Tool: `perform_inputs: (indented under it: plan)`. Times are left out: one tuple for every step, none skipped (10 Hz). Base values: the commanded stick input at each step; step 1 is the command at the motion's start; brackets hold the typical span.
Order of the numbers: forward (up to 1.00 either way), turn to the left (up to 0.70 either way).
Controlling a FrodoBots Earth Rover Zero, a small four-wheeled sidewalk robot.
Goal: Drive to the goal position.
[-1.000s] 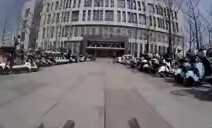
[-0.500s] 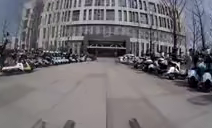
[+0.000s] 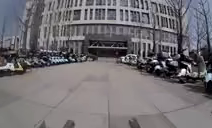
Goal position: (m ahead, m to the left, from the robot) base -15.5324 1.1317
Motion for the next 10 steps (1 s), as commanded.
perform_inputs:
  plan:
    - [1.00,0.00]
    - [1.00,0.00]
    - [1.00,0.00]
    - [1.00,0.00]
    - [1.00,0.00]
    - [1.00,0.00]
    - [1.00,0.00]
    - [1.00,0.00]
    - [1.00,0.00]
    - [1.00,0.00]
